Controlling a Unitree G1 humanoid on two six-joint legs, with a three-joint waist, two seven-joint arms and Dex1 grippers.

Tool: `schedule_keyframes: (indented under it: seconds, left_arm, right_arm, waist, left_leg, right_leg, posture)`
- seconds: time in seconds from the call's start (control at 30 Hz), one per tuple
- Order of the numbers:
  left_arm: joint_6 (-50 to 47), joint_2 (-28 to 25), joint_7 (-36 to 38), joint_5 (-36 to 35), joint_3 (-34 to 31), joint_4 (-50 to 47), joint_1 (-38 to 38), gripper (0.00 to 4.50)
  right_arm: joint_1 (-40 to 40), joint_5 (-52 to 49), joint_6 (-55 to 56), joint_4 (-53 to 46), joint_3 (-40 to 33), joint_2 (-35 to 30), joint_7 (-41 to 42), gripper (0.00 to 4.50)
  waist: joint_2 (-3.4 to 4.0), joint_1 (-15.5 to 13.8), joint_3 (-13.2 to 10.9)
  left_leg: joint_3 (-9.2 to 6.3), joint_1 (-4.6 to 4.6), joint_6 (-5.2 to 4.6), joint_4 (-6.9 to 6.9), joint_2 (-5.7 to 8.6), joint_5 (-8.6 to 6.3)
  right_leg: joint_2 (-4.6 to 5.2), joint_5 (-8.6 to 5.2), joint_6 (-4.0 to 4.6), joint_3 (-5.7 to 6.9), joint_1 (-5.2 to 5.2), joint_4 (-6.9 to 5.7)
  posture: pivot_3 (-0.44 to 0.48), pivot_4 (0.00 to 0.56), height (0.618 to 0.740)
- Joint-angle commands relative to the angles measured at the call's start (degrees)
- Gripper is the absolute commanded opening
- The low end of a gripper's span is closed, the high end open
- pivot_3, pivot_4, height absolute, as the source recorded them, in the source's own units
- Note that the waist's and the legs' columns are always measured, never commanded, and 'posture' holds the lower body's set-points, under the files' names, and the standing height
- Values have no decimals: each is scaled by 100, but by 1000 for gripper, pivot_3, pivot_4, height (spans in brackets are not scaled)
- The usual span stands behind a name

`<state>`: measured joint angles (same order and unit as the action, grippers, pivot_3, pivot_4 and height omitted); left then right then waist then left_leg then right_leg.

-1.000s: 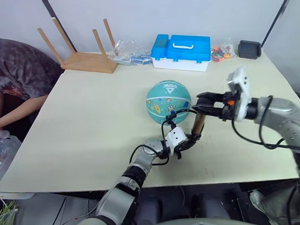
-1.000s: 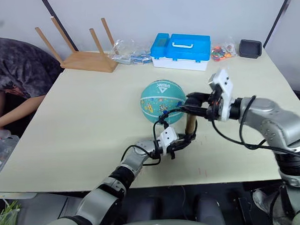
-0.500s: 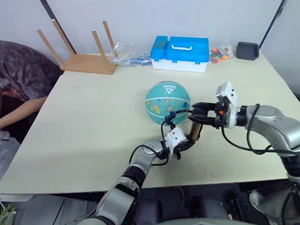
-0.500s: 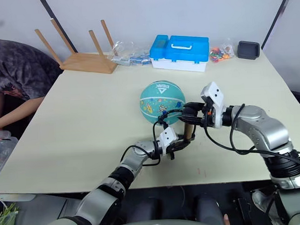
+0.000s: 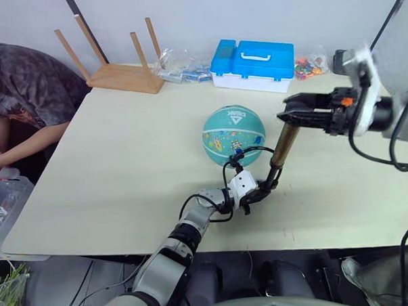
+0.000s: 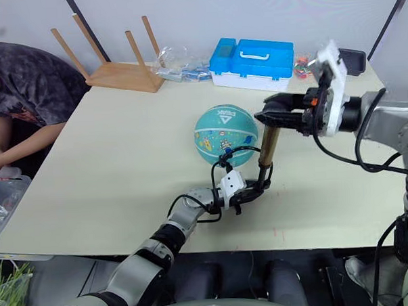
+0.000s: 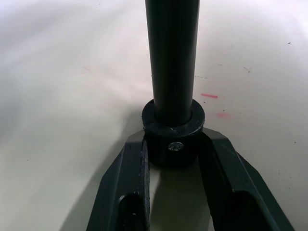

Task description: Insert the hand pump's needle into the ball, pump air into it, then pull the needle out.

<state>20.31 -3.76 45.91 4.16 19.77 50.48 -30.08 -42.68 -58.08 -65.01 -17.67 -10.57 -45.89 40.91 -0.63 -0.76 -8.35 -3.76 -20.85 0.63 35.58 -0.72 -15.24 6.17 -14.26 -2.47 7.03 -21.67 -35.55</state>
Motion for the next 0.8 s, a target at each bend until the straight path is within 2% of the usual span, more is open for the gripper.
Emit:
schedule_keyframes:
  seconds: [0.03,0.27,0.4,0.6,0.8]
  left_arm:
    - [-497,-280,-200,431,154,1053,547,954]
    - [-438,-300,-239,436,174,1121,545,954]
    - [-405,-354,-263,417,150,1171,538,954]
    - [-419,-376,-293,378,116,1133,567,954]
    - [-497,-432,-267,274,7,930,592,954]
  right_arm:
    - [-19,-20,166,-258,-303,-119,-97,2073]
    - [1252,1167,1119,-172,884,77,217,2073]
    - [1843,1991,1855,464,1732,403,385,2073]
    - [2461,2996,2742,1550,2611,823,614,2073]
    - [2455,3223,2944,1685,2638,1087,618,2073]
  waist:
    - [1,0,0]
    - [-15,26,51]
    - [-35,83,103]
    - [-60,146,176]
    - [-72,174,187]
  left_leg:
    - [0,0,0,0,0,0]
    - [8,9,-1,-2,-1,-2]
    - [15,25,2,-4,-19,-4]
    - [15,37,2,-13,-22,-4]
    - [15,108,21,-28,-55,-30]
  right_leg:
    - [0,0,0,0,0,0]
    - [1,-1,-1,-5,17,0]
    - [-6,-2,0,-9,38,0]
    - [-9,-3,2,-10,47,1]
    - [-9,-19,27,-27,101,7]
  posture:
    - [0,150,740]
    - [0,150,740]
    - [0,150,740]
    - [0,150,740]
    - [0,150,740]
